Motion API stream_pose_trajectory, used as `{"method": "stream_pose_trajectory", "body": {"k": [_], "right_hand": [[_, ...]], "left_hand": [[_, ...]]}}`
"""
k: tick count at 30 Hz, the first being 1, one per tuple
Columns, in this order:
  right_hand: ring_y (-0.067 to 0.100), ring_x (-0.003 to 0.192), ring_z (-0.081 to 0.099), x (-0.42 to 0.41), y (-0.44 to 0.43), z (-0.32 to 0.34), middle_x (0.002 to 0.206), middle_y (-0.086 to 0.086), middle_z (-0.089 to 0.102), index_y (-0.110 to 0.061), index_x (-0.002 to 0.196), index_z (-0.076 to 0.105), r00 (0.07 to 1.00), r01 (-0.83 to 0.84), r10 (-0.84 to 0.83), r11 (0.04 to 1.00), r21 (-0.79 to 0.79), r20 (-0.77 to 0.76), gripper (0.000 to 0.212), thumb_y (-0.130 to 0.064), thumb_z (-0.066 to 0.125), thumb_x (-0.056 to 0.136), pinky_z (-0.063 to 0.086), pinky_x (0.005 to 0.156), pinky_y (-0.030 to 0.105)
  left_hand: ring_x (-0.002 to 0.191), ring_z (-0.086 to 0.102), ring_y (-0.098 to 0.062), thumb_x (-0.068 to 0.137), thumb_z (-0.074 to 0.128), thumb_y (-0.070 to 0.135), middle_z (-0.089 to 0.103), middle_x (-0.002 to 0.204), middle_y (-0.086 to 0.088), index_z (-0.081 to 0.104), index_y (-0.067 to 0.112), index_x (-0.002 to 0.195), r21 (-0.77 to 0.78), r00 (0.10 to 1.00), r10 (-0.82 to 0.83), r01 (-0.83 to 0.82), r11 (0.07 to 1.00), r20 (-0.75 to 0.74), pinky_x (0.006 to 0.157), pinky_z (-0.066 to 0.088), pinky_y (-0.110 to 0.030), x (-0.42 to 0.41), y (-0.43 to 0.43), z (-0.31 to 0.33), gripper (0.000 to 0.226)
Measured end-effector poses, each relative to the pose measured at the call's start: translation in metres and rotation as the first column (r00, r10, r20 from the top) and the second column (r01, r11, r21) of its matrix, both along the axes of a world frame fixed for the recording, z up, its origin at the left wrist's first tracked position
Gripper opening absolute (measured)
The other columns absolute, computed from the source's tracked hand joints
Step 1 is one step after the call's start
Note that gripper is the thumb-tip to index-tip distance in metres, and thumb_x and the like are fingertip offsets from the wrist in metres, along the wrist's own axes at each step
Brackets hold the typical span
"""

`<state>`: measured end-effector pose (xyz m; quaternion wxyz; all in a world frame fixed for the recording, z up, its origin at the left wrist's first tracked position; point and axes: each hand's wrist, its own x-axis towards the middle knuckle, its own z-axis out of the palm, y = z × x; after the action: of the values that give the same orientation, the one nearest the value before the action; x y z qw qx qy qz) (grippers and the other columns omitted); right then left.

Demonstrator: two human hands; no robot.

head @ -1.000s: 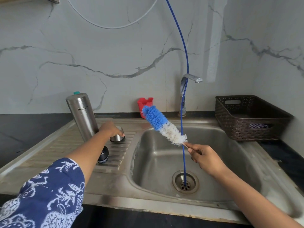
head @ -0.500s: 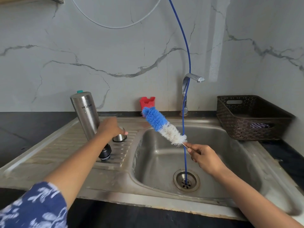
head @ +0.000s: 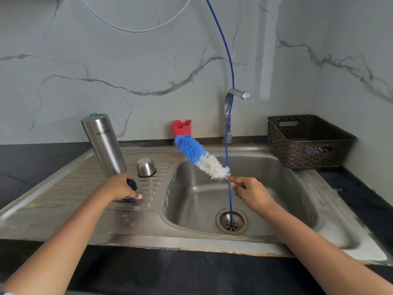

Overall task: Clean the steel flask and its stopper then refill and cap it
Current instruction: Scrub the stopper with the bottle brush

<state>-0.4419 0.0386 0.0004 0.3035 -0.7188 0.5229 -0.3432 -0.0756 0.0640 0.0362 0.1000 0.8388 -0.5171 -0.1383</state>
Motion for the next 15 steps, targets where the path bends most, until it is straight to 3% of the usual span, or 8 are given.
{"method": "stream_pose_trajectory", "body": {"k": [5, 7, 10, 12, 15], "right_hand": [[0.0, 0.054, 0.039, -0.002, 0.002, 0.004, 0.057, -0.022, 0.037, -0.023, 0.127, 0.061, 0.997, 0.031, -0.035, 0.998, -0.055, -0.073, 0.031, -0.022, 0.05, 0.098, 0.036, 0.058, 0.018], [0.007, 0.058, 0.043, 0.0, 0.0, 0.015, 0.06, -0.021, 0.041, -0.026, 0.127, 0.061, 0.99, 0.048, -0.06, 0.994, -0.102, -0.127, 0.031, -0.024, 0.049, 0.099, 0.038, 0.062, 0.024], [0.019, 0.086, 0.058, 0.009, -0.015, 0.048, 0.091, -0.003, 0.066, -0.027, 0.131, 0.058, 0.97, 0.071, -0.102, 0.987, -0.144, -0.221, 0.034, -0.028, 0.045, 0.1, 0.043, 0.076, 0.027], [0.028, 0.106, 0.06, 0.019, -0.034, 0.077, 0.118, 0.007, 0.065, -0.025, 0.132, 0.057, 0.938, 0.071, -0.127, 0.981, -0.181, -0.323, 0.034, -0.025, 0.043, 0.1, 0.045, 0.085, 0.032], [0.033, 0.111, 0.057, 0.04, -0.067, 0.124, 0.123, 0.013, 0.061, -0.019, 0.128, 0.059, 0.844, 0.045, -0.178, 0.964, -0.263, -0.505, 0.037, -0.013, 0.042, 0.096, 0.045, 0.088, 0.035]], "left_hand": [[0.106, 0.059, -0.027, 0.059, 0.09, 0.032, 0.063, 0.12, -0.01, 0.058, 0.011, 0.124, -0.158, 0.999, 0.039, -0.039, 0.987, -0.001, 0.09, 0.048, -0.033, -0.005, 0.003, -0.004, 0.076], [0.101, 0.061, -0.026, 0.058, 0.09, 0.036, 0.065, 0.114, -0.007, 0.059, 0.016, 0.12, -0.275, 0.999, 0.026, -0.037, 0.961, -0.045, 0.088, 0.05, -0.034, -0.012, -0.001, -0.001, 0.073], [0.093, 0.065, -0.025, 0.055, 0.092, 0.034, 0.062, 0.106, -0.004, 0.056, 0.021, 0.114, -0.417, 0.963, -0.073, -0.044, 0.908, -0.26, 0.08, 0.057, -0.039, -0.037, -0.013, 0.006, 0.07], [0.088, 0.066, -0.023, 0.056, 0.093, 0.029, 0.06, 0.105, -0.005, 0.054, 0.016, 0.11, -0.444, 0.882, -0.124, -0.104, 0.89, -0.454, 0.074, 0.06, -0.04, -0.053, -0.022, 0.007, 0.068], [0.081, 0.068, -0.017, 0.052, 0.09, 0.04, 0.065, 0.108, -0.01, 0.056, 0.008, 0.114, -0.427, 0.72, -0.167, -0.196, 0.883, -0.674, 0.067, 0.06, -0.034, -0.066, -0.039, 0.002, 0.077]]}}
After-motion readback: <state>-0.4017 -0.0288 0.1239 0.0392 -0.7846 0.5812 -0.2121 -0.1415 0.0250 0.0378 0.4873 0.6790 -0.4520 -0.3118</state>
